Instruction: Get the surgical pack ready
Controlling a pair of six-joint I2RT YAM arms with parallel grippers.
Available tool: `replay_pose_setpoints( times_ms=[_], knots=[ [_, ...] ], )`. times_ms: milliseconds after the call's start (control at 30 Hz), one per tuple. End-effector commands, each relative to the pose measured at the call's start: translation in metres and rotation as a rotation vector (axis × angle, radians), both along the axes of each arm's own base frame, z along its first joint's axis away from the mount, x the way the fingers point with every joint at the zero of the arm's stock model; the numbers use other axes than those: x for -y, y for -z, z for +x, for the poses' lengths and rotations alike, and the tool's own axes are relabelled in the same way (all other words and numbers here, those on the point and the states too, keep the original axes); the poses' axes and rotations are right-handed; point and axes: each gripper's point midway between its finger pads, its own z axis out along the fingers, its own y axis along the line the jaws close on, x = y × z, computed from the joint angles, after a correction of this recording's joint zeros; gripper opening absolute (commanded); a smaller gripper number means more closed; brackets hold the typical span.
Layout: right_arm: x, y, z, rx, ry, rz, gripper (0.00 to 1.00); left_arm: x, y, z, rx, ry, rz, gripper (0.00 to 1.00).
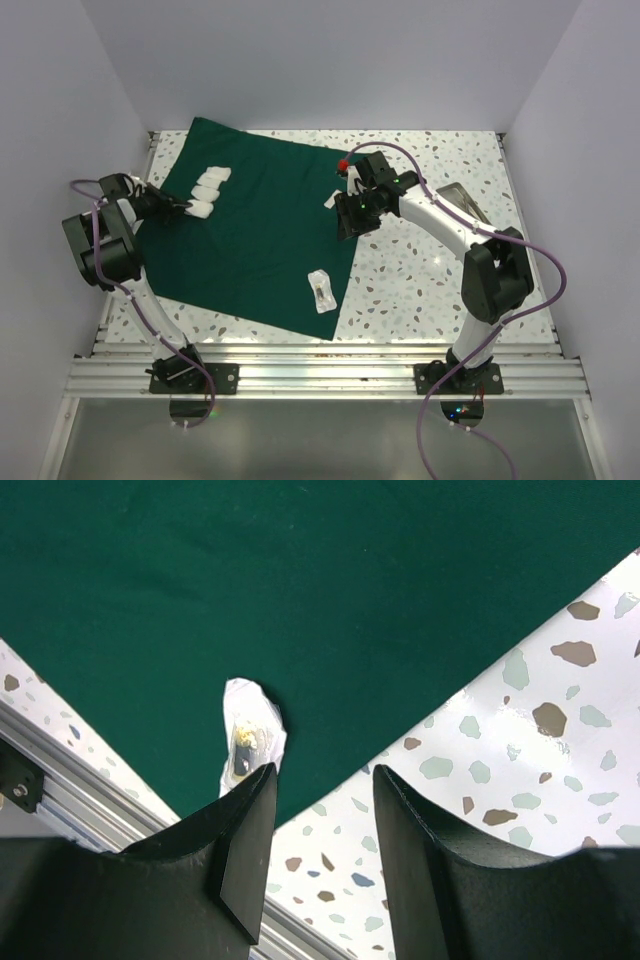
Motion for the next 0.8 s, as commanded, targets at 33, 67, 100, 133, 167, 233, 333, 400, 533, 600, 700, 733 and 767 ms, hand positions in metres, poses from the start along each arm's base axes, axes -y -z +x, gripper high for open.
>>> replay_pose_setpoints(
  times_ms=[33, 67, 100, 133, 167, 233, 333, 400, 533, 600, 700, 733, 767],
  knots=[
    [-0.005, -0.013, 0.006, 0.036, -0.008, 0.026, 0.47, -0.014, 0.008, 0.003, -0.025, -0.012, 0.050, 0.00],
    [-0.005, -0.013, 0.006, 0.035, -0.008, 0.027, 0.47, -0.015, 0.007, 0.005, -0.018, -0.006, 0.066, 0.00],
    [-0.005, -0.013, 0.006, 0.036, -0.010, 0.027, 0.47, -0.017, 0.007, 0.006, -0.017, -0.006, 0.070, 0.00],
    [-0.004, -0.013, 0.006, 0.034, -0.009, 0.027, 0.47, -0.018, 0.010, 0.006, -0.029, -0.006, 0.070, 0.00],
    [-0.004, -0.013, 0.006, 0.035, -0.008, 0.026, 0.47, -0.020, 0.008, 0.009, -0.019, 0.000, 0.080, 0.00],
    [-0.005, -0.012, 0.005, 0.030, -0.010, 0.027, 0.47, -0.021, 0.010, 0.011, -0.024, 0.007, 0.082, 0.00],
    [-0.004, -0.012, 0.005, 0.031, -0.008, 0.028, 0.47, -0.024, 0.012, 0.014, -0.024, 0.011, 0.088, 0.00],
    [-0.004, -0.012, 0.005, 0.031, -0.008, 0.027, 0.47, -0.023, 0.014, 0.015, -0.023, 0.017, 0.082, 0.00],
    [-0.005, -0.012, 0.004, 0.027, -0.009, 0.033, 0.47, -0.017, 0.021, 0.015, -0.031, 0.042, 0.054, 0.11],
    [-0.006, -0.013, 0.004, 0.026, -0.009, 0.036, 0.47, -0.016, 0.023, 0.013, -0.034, 0.051, 0.049, 0.16],
    [-0.005, -0.013, 0.004, 0.027, -0.009, 0.036, 0.47, -0.014, 0.024, 0.006, -0.055, 0.073, 0.061, 0.31],
    [-0.005, -0.012, 0.003, 0.024, -0.009, 0.035, 0.47, -0.017, 0.019, 0.008, -0.043, 0.085, 0.091, 0.38],
    [-0.006, -0.013, 0.003, 0.026, -0.012, 0.038, 0.47, -0.019, 0.016, 0.007, -0.043, 0.089, 0.104, 0.40]
  ],
)
